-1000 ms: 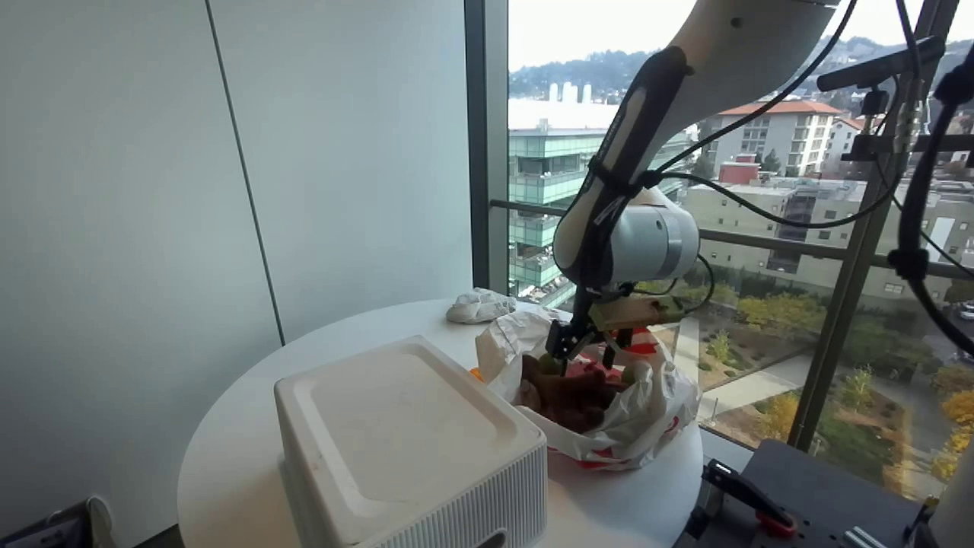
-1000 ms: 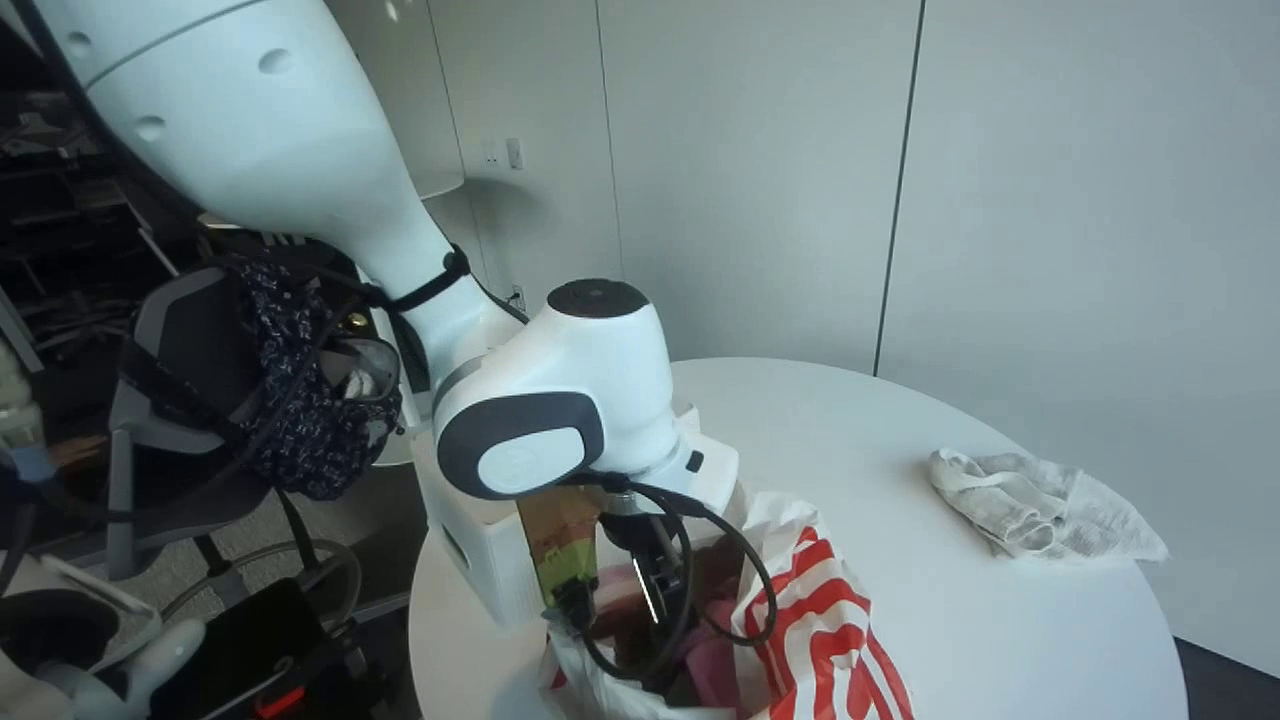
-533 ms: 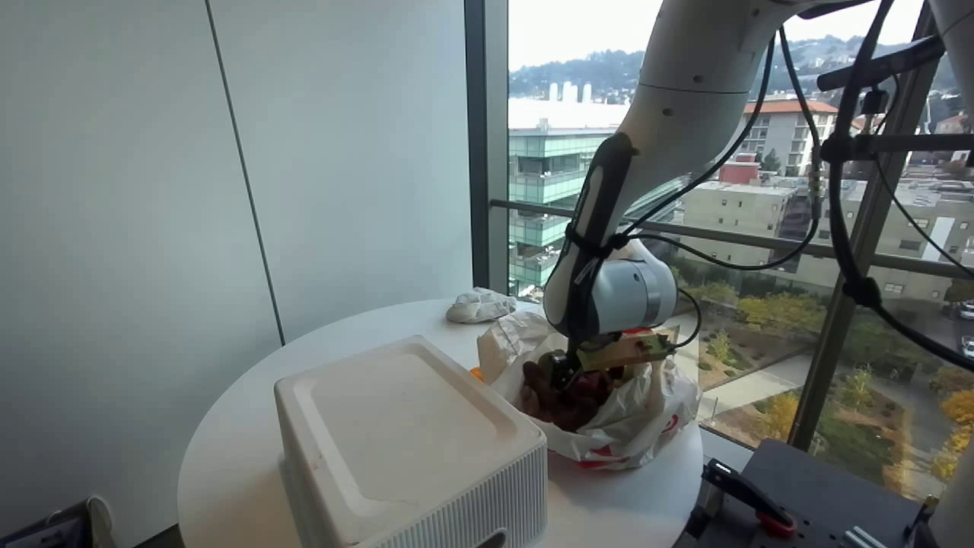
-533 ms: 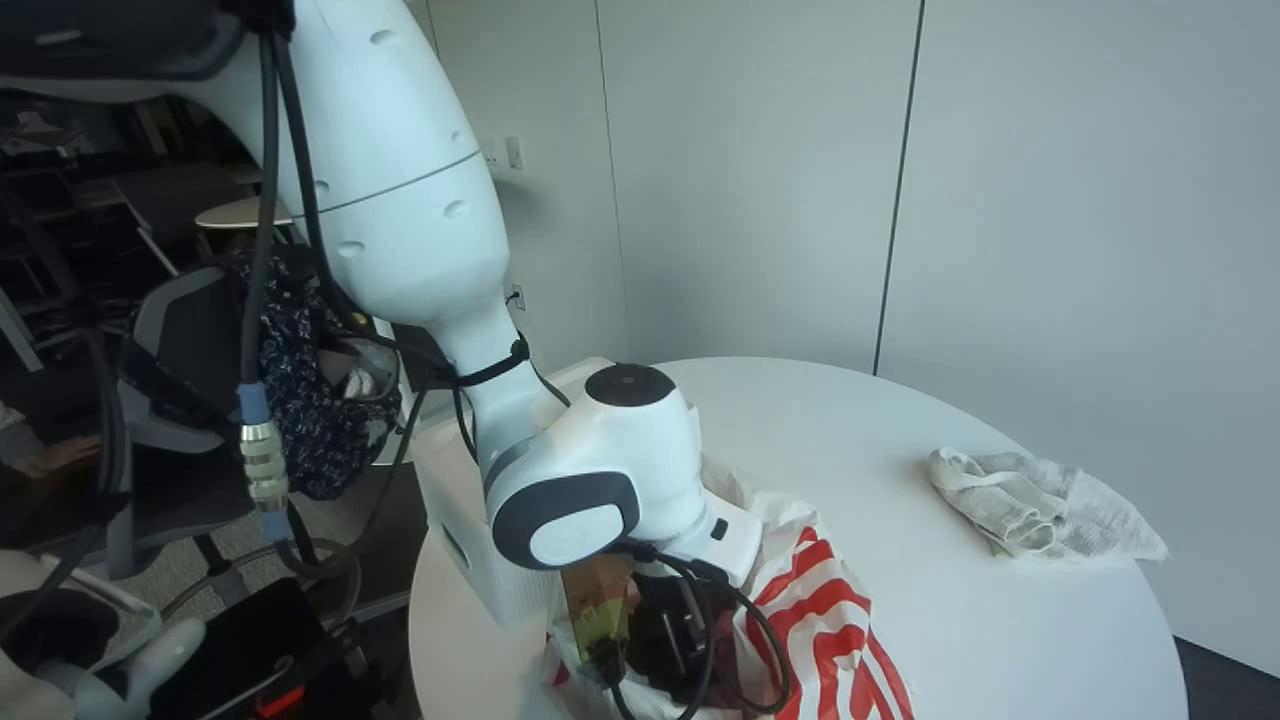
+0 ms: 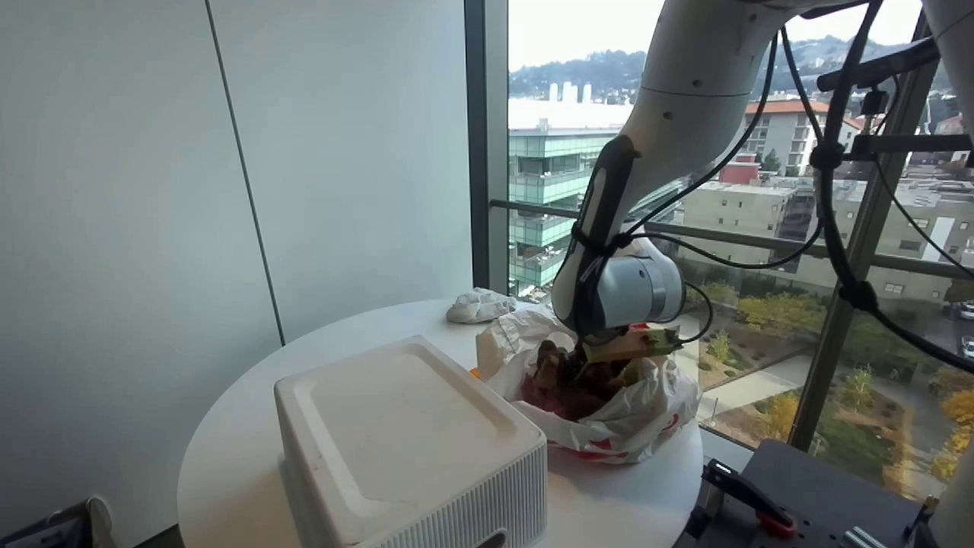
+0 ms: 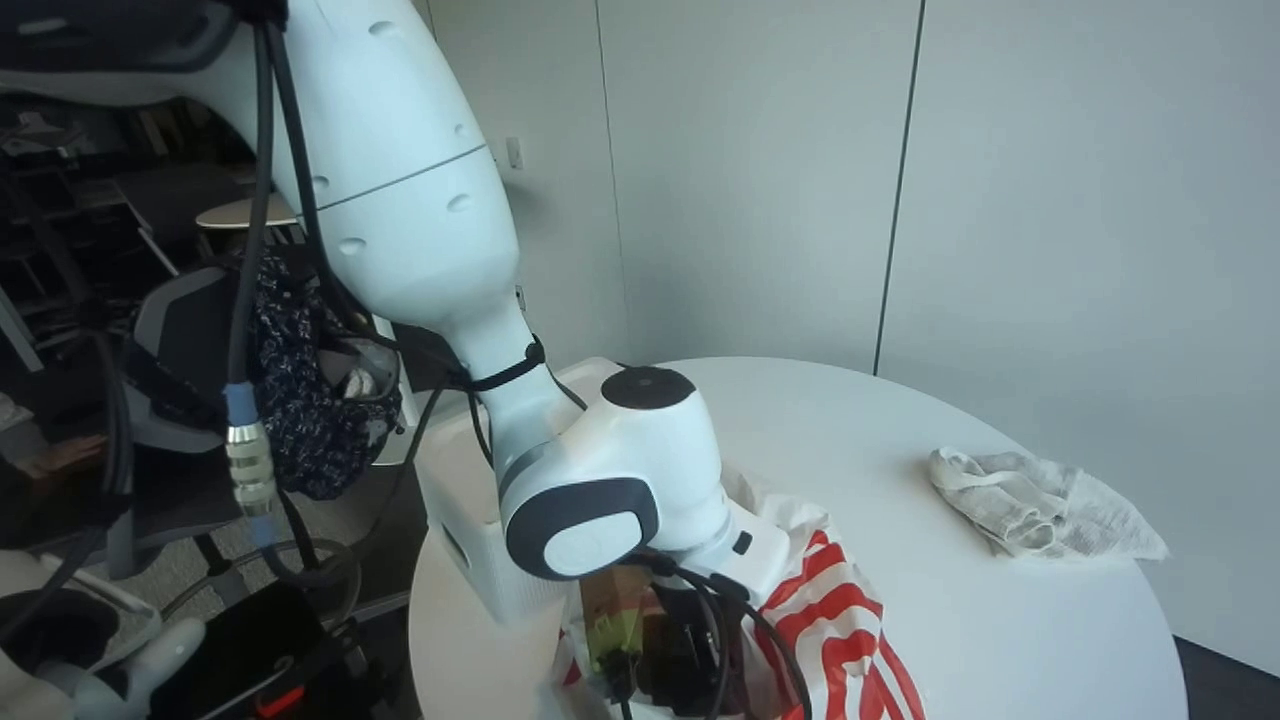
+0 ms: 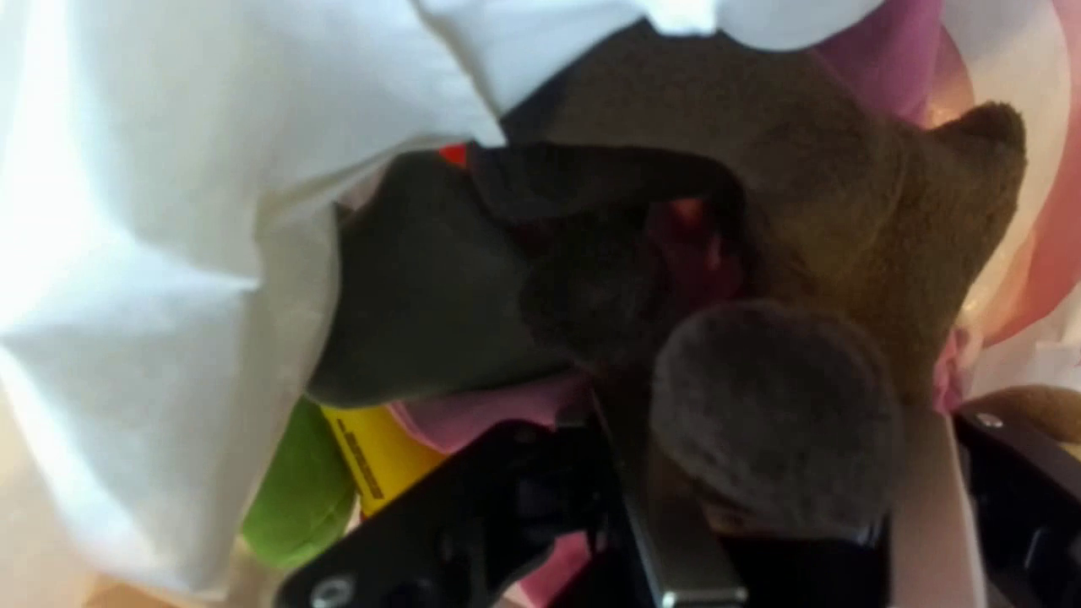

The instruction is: Remove everything from the plastic bag and put it on the white box

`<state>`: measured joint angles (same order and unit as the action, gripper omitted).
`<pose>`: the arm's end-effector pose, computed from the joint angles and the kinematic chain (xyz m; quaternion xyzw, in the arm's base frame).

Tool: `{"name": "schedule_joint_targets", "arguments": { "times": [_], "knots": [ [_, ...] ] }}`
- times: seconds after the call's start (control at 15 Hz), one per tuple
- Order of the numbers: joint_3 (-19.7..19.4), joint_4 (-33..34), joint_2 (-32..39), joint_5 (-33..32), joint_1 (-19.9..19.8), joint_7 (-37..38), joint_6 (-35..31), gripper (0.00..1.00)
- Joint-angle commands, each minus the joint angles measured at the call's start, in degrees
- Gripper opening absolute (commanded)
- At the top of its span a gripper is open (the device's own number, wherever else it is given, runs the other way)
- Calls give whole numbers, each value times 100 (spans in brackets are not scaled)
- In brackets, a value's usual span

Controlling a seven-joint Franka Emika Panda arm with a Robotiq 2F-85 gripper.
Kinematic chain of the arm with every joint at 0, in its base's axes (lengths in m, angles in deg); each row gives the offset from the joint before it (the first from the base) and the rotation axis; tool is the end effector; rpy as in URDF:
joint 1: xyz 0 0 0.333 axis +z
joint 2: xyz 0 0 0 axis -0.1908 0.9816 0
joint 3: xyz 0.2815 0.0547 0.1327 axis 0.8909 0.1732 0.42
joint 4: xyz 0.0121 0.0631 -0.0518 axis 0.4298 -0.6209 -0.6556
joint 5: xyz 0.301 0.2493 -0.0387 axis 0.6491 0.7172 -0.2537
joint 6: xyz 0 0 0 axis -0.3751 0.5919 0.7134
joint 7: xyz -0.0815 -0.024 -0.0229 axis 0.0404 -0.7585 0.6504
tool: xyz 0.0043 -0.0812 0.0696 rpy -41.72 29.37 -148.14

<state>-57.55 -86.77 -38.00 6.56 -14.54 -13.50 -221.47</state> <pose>0.4616 -0.1463 0.1302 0.9603 -0.2683 0.0686 0.0327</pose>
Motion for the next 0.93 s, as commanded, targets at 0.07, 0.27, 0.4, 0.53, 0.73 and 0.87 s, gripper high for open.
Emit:
{"name": "schedule_joint_targets", "arguments": {
  "times": [0.07, 0.27, 0.4, 0.53, 0.73, 0.87],
  "knots": [
    [-401, -271, -653, -199, 208, 380, 616, 12],
    [-305, -254, -1270, -281, 59, 367, 1771, 10],
    [-3, -194, -1656, -88, -206, 132, 2762, 10],
    [112, -10, -2023, 43, -299, 51, 3711, 10],
    [144, 188, -2672, 20, -318, 129, 4821, 11],
    [143, 425, -2939, 69, -340, 102, 5637, 11]
  ]
}}
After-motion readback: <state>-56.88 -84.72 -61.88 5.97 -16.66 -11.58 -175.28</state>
